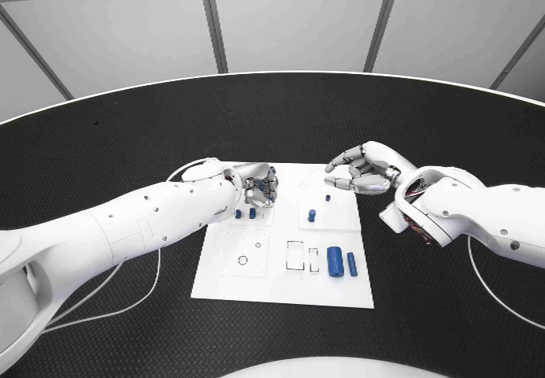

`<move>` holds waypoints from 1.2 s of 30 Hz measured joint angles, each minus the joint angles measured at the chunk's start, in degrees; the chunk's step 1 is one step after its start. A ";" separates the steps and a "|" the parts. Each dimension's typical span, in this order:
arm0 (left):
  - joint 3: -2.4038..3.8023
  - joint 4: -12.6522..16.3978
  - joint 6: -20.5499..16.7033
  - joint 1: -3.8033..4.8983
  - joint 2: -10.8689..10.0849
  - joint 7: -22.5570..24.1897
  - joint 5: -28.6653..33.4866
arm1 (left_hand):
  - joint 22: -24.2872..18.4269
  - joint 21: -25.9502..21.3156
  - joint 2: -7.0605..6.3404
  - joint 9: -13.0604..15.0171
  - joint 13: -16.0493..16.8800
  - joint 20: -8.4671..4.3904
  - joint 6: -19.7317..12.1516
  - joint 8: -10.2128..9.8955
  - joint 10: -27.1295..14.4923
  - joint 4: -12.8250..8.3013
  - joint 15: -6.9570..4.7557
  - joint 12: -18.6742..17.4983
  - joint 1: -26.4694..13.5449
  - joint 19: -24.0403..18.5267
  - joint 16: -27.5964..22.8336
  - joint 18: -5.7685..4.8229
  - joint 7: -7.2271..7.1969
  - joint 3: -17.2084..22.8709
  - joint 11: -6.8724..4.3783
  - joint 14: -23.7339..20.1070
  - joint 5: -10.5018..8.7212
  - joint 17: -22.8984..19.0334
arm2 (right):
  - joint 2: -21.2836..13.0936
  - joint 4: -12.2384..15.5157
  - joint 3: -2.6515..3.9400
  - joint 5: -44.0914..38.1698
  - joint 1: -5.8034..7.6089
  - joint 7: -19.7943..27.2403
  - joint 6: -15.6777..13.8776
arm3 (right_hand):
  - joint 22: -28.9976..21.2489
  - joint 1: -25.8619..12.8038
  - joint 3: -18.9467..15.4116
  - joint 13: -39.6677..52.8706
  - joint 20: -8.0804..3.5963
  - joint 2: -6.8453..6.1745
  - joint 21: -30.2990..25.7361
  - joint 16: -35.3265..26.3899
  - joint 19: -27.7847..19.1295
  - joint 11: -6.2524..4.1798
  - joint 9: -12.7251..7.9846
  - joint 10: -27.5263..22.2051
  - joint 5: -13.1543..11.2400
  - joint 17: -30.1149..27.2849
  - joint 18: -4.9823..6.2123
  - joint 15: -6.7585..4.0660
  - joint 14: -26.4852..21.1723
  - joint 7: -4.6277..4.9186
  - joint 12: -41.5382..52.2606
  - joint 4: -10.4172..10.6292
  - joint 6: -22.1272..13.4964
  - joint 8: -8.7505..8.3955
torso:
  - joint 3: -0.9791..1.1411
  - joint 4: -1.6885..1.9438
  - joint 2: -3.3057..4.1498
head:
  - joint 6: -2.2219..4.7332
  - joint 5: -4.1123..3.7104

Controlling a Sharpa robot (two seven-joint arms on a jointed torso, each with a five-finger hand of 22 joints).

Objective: Assemble the parts on the task board

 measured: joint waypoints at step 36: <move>0.16 5.78 -1.12 0.87 -6.07 -1.17 4.96 | 1.59 1.07 -0.04 -0.24 -0.05 -0.16 0.81 -0.48 0.61 -0.17 -0.20 -0.30 -0.50 0.78 0.27 -0.41 -0.01 0.16 -0.20 0.20 -0.33 0.28 | 0.02 -0.50 -0.01 0.00 -0.01 0.13 0.03 | 0.00 0.00 0.16 -0.02 0.00 0.00 0.00 0.00 0.00 0.00 0.01 0.00 0.22 0.04 0.00 -0.19 0.19 0.00 0.00 -0.16 0.00 0.00 | -0.02 -0.03 -0.07 | 0.55 0.77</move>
